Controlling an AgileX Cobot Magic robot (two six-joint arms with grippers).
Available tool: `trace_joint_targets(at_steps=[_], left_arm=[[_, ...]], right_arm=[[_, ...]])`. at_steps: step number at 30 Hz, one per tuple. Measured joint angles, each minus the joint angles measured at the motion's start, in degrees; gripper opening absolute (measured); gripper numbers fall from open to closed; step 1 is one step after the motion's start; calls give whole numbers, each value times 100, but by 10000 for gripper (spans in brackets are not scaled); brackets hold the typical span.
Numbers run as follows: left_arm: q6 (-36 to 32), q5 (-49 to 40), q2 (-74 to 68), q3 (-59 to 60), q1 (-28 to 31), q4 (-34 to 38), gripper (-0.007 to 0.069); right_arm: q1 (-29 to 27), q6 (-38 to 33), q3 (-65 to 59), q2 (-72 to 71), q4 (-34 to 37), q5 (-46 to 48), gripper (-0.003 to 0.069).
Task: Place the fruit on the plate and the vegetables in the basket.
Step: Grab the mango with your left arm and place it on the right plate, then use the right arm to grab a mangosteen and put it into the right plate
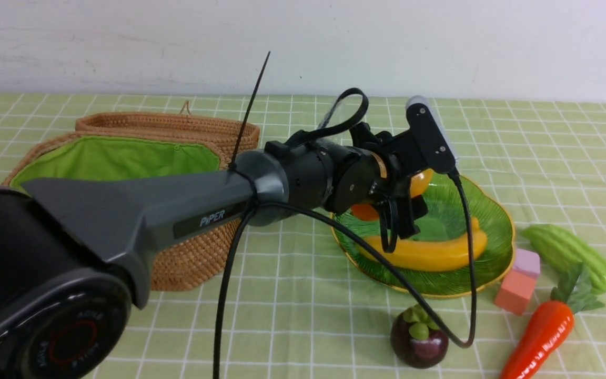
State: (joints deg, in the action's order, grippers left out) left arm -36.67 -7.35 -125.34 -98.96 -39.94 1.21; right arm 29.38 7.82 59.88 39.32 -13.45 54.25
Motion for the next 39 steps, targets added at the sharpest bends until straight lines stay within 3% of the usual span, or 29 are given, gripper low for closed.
trace_joint_targets(at_steps=[7, 15, 21, 26, 28, 29, 30, 31, 34, 35, 39], left_arm=[[0, -265, 108, 0, -36, 0, 659], [39, -1449, 864, 0, -76, 100, 564], [484, -2897, 1783, 0, -84, 430, 489], [1422, -4259, 2429, -6, -84, 429, 364], [1730, -4355, 2533, -6, -84, 415, 328], [2244, -4492, 2715, -6, -84, 359, 260], [2305, -4512, 2762, -6, -84, 341, 251], [2784, -4795, 2954, -6, -84, 211, 168], [3092, -5172, 3211, 21, -84, 1, 73], [3208, -5299, 3550, 190, -84, -222, -3], [3460, -5255, 4246, 807, -84, -398, -13]], right_arm=[[0, 0, 0, 0, 0, -7, 209], [0, 0, 0, 0, 48, -1, 212], [0, 0, 0, 0, 149, -1, 212], [0, -92, 0, 0, 441, 113, 212], [0, -109, 0, 0, 491, 118, 212], [0, -109, 0, 0, 600, 118, 212], [0, -109, 0, 0, 616, 118, 212], [0, -109, 0, 11, 752, 148, 211], [0, -109, 0, 77, 936, 240, 201], [0, -109, 0, 173, 1054, 299, 187], [0, -109, 0, 515, 1205, 381, 150]])
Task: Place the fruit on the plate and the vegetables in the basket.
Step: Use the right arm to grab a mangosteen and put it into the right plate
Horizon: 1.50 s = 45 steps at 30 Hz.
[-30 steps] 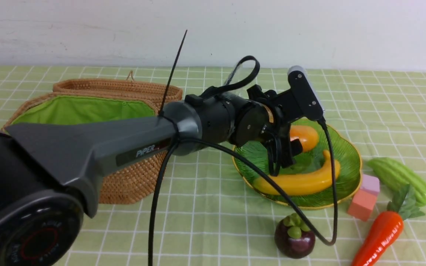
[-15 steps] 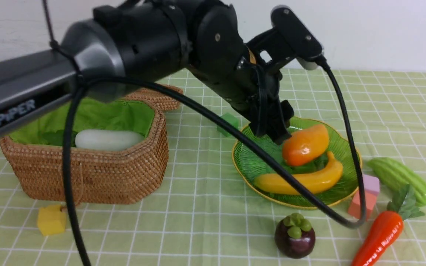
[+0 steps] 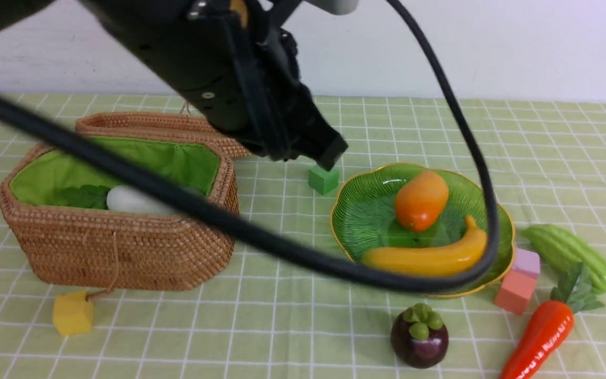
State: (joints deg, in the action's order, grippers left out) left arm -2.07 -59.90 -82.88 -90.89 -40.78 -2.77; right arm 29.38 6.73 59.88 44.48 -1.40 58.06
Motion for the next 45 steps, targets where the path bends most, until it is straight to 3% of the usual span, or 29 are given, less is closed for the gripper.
trace_joint_targets(at_steps=[7, 16, 19, 23, 24, 26, 27, 28, 31, 35, 45], left_arm=[[574, 564, 1971, 2362, 0, 16, -13], [740, 1086, 4381, 4752, 0, 105, -13], [735, 1124, 4836, 4976, 0, 185, -13], [735, 1353, 5159, 5014, 0, 208, -13], [735, 1371, 5159, 5020, 0, 208, -13], [622, 1672, 5197, 5026, 0, 221, -13], [607, 1697, 5197, 5026, 0, 226, -13], [441, 1918, 5197, 5026, 0, 277, -13], [116, 2308, 5197, 5026, 0, 446, -13], [-193, 2668, 5197, 5026, 0, 658, -13], [-252, 2677, 5197, 5026, 0, 820, -13]], right_arm=[[0, -32, 6, 854, 555, -13, 77], [0, -391, 466, 2539, 1418, 32, 83], [0, -397, 526, 3127, 1475, 224, 135], [0, -173, 534, 3819, 1489, 255, 294], [0, -159, 534, 3894, 1495, 243, 305], [0, 40, 534, 4316, 1494, 37, 473], [0, 40, 534, 4344, 1494, 37, 473], [0, 155, 539, 4531, 1494, -116, 568], [0, 289, 545, 4907, 1494, -422, 664], [0, 397, 545, 5339, 1482, -806, 666], [0, 424, 551, 6077, 1384, -1361, 605]])
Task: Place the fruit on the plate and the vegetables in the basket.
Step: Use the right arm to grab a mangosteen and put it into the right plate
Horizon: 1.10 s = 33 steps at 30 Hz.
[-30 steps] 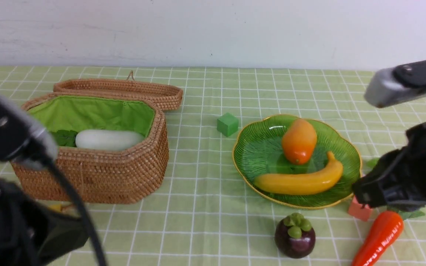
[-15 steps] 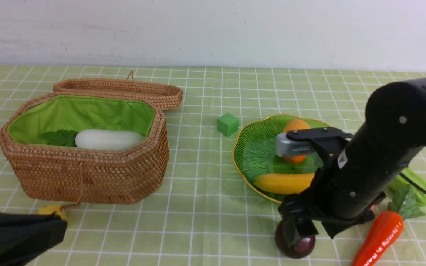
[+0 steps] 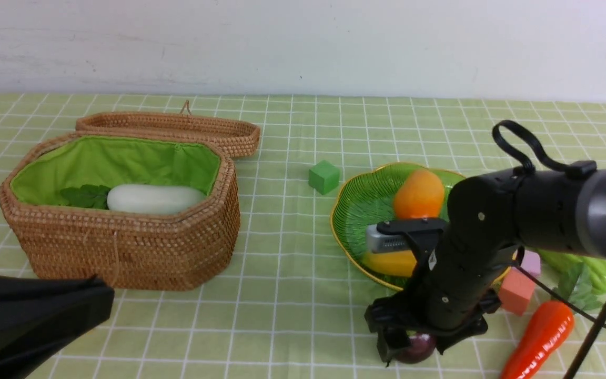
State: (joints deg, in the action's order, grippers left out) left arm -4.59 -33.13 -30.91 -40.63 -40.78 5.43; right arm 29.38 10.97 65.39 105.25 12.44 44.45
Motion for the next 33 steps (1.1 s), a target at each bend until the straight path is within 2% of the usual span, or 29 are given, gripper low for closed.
trace_joint_targets(at_steps=[9, 22, 33], left_arm=[[0, -24, 0, 4, 0, 98, -13], [0, -406, 0, 4, 0, 194, -13], [0, -431, 0, 4, 0, 199, -12]], right_arm=[[0, 0, 41, 35, -18, -182, 566], [0, 141, 58, 45, -18, -84, 575], [0, 145, 71, -27, 33, 355, 575]])
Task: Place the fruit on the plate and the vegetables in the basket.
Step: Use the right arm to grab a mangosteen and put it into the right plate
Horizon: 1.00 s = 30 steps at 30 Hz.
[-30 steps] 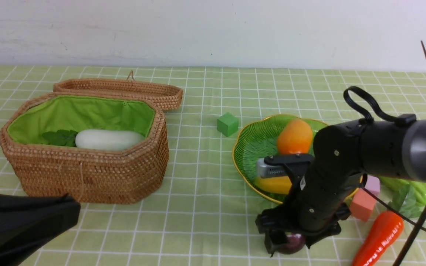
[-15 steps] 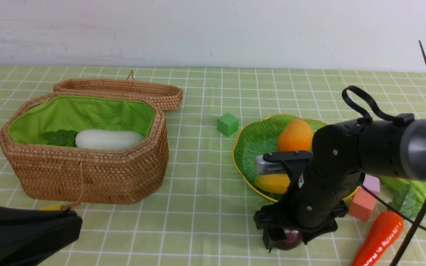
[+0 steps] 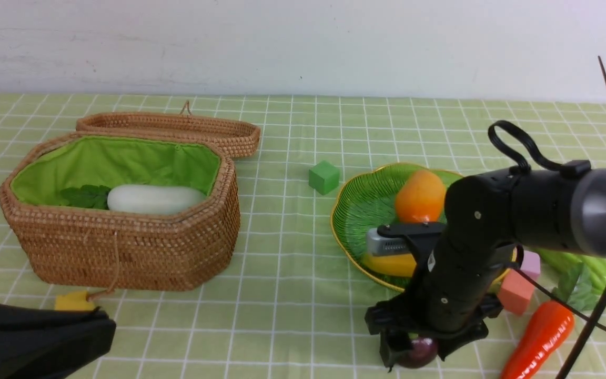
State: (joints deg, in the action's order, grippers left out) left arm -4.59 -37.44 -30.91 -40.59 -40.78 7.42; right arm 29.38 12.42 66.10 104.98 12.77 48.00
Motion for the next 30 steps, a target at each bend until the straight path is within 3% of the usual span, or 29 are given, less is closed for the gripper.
trace_joint_targets(at_steps=[12, 30], left_arm=[[0, -45, 0, 0, 0, 5, -8], [0, -52, 0, 0, 0, 5, 2]], right_arm=[[0, 320, 327, -146, -86, 496, 642], [0, 436, 329, 252, -261, 137, 629]])
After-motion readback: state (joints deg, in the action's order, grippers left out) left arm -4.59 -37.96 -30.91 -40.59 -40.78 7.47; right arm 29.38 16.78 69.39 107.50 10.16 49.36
